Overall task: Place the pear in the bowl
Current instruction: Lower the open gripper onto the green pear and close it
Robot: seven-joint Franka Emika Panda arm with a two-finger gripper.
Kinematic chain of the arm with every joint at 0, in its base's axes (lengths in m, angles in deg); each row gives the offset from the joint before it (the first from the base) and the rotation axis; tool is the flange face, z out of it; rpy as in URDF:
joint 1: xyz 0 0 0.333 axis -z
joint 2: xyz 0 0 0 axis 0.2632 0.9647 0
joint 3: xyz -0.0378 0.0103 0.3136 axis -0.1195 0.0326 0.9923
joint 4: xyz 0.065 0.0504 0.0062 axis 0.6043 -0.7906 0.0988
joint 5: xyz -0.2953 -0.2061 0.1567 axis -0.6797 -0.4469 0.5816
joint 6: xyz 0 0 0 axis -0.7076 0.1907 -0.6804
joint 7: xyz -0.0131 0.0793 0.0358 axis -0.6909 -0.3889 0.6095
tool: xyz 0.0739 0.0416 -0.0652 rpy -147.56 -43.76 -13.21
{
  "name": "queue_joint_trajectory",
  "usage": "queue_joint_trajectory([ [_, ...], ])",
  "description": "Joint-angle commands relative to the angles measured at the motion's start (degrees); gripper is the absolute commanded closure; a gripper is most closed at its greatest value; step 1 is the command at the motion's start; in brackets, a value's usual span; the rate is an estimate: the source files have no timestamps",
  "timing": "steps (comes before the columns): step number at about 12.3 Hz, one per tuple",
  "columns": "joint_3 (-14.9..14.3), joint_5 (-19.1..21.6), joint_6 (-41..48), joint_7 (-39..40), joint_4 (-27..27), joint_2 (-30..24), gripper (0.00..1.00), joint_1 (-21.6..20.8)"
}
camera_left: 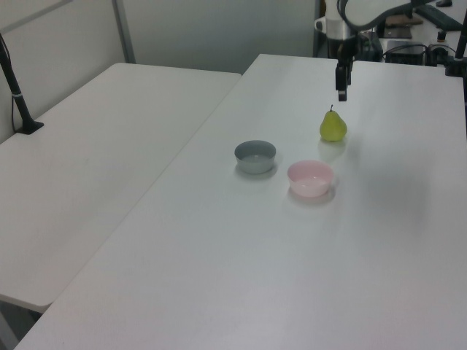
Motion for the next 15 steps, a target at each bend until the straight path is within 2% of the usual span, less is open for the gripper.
queue_joint_trajectory([
  [1, -0.15, -0.40, -4.33, 0.90, -1.05, 3.79, 0.00, -0.12],
  [6, -0.15, -0.49, -10.13, 0.46, -1.05, 9.06, 0.00, 0.32],
  [10, -0.41, -0.93, -11.28, 0.45, -1.05, 10.13, 0.00, 0.32],
  [13, -0.41, -1.89, -11.37, 0.46, -1.13, 10.22, 0.28, 0.23],
  [15, -0.41, -1.89, -11.20, 0.46, -1.13, 10.48, 0.42, 0.23],
])
